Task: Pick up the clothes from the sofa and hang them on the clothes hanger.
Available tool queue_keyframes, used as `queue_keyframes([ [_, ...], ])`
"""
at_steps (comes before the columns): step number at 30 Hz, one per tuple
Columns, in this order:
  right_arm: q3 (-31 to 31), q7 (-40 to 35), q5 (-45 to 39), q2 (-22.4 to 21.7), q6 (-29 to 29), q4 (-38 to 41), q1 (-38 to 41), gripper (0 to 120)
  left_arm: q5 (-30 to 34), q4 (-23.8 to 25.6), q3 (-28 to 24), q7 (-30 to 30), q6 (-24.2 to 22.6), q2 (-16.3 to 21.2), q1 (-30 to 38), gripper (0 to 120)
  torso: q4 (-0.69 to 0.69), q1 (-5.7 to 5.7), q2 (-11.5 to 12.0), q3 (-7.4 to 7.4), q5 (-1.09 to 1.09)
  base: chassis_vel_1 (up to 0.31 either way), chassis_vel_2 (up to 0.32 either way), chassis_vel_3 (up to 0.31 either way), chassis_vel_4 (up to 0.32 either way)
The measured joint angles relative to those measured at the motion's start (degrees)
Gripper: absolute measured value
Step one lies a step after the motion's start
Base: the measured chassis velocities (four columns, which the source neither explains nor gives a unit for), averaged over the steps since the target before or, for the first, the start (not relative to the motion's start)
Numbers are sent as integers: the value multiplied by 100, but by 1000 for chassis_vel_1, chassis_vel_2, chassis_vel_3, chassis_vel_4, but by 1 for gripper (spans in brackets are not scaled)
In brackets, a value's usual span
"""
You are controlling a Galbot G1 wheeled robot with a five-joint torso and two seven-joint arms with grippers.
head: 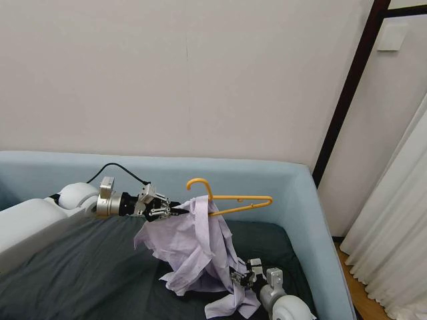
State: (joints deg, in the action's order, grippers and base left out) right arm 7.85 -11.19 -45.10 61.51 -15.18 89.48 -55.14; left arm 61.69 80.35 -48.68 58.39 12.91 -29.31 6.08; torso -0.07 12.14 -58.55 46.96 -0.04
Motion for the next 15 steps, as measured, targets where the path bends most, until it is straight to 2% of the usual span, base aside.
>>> queue_keyframes([
  [3, 26, 26, -26, 23, 12, -34, 29, 43, -11, -14, -5, 16, 0, 2, -17, 8, 0, 0, 0, 0, 0, 0, 0, 0, 0],
  [5, 39, 31, -32, 35, 16, -47, 43, 39, -14, -18, -7, 22, 0, 4, -23, 8, 0, 0, 0, 0, 0, 0, 0, 0, 0],
  [8, 124, 50, -43, 54, 9, -92, 102, 24, -20, -37, -9, 36, 0, 13, -34, 8, 1, 0, 0, 0, 0, 0, 0, 0, 0],
  [9, 124, 50, -43, 54, 9, -92, 102, 24, -20, -37, -9, 36, 0, 13, -34, 8, 1, 0, 0, 0, 0, 0, 0, 0, 0],
  [13, 164, 43, -56, 70, 39, -125, 126, 6, -23, -78, -10, 65, 9, 18, -48, 8, 1, 0, 0, 0, 0, 0, 0, 0, 0],
  [14, 164, 43, -56, 70, 39, -125, 126, 6, -23, -78, -10, 65, 9, 18, -48, 8, 1, 0, 0, 0, 0, 0, 0, 0, 0],
  [15, 163, 38, -58, 70, 54, -127, 128, 1, -26, -91, -10, 68, 16, 19, -57, 8, 0, 0, 0, 0, 0, 0, 0, 0, 0],
])
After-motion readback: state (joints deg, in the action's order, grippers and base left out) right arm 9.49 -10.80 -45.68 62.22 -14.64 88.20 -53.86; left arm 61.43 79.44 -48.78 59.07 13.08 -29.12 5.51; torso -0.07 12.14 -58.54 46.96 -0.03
